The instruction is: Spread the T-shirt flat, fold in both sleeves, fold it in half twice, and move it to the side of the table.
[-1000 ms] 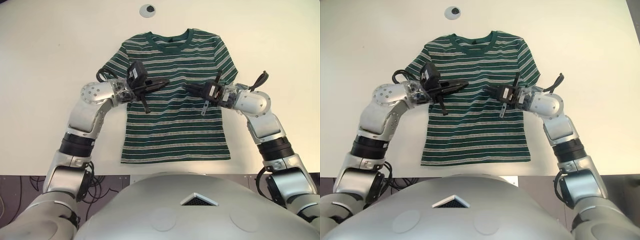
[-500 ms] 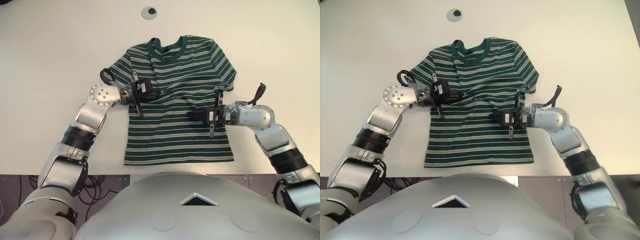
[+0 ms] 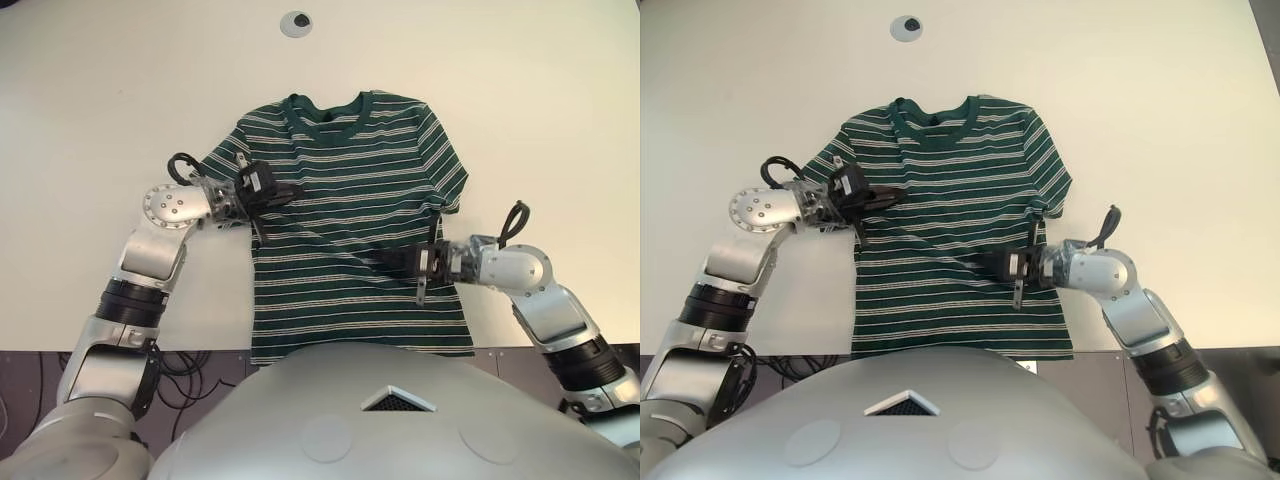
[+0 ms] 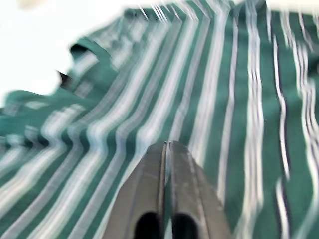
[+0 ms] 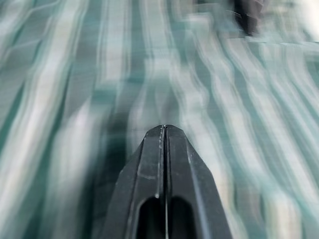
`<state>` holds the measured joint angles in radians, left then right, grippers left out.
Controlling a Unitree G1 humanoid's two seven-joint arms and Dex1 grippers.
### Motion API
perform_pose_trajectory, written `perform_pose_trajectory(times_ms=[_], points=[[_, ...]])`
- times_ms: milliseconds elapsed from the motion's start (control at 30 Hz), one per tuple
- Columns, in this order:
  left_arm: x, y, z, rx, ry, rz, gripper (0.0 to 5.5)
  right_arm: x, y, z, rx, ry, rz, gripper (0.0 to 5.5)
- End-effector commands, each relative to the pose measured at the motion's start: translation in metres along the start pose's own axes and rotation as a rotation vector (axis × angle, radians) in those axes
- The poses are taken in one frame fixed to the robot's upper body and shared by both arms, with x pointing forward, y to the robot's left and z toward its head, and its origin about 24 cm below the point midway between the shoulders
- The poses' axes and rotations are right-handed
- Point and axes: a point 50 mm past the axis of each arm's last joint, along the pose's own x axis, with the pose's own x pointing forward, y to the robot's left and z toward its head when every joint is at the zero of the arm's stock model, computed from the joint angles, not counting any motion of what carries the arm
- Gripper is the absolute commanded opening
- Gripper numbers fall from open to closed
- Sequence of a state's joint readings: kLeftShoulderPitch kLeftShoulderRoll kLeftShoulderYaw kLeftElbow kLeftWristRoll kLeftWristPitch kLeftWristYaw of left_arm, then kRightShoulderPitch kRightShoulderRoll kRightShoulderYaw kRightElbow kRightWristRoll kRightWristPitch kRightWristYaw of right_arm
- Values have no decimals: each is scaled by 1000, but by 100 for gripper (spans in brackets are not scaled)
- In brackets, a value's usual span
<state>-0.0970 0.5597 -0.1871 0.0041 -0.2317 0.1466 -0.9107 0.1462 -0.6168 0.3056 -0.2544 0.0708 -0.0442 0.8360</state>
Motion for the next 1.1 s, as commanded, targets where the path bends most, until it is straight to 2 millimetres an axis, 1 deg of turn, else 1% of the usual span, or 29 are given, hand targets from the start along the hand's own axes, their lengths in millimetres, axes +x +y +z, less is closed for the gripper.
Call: perform_pose_trajectory(times_ms=[33,67,167,267,333,367,433,533,700,767,867,1033,1067,1100], points=[[-21,17,15,-104,-114,135,79,-7,-34,27,63,-195,-243,0],[-28,20,14,-140,-115,171,94,-9,-37,29,87,-226,-275,0],[-50,30,1,-227,-55,301,136,-14,-41,31,132,-270,-343,0],[-75,42,-19,-312,28,438,181,-15,-44,26,159,-266,-402,0],[-88,46,-28,-354,66,491,206,-16,-46,22,175,-256,-438,0],[-94,48,-33,-372,87,517,217,-16,-47,20,184,-254,-452,0],[-102,49,-43,-408,125,539,217,-16,-48,17,198,-252,-470,0],[-105,48,-53,-457,162,526,217,-14,-45,14,196,-238,-471,0],[-102,37,-60,-538,183,416,217,-17,-46,9,196,-219,-485,0],[-100,36,-65,-545,210,411,217,-17,-47,6,198,-207,-496,0],[-95,34,-66,-551,212,376,217,-17,-47,4,194,-196,-500,0],[-93,36,-67,-548,221,377,143,-17,-46,-1,189,-174,-507,0],[-93,36,-67,-546,219,379,116,-16,-46,-2,189,-171,-508,0],[-93,37,-67,-543,215,381,103,-16,-45,-2,188,-169,-509,0]])
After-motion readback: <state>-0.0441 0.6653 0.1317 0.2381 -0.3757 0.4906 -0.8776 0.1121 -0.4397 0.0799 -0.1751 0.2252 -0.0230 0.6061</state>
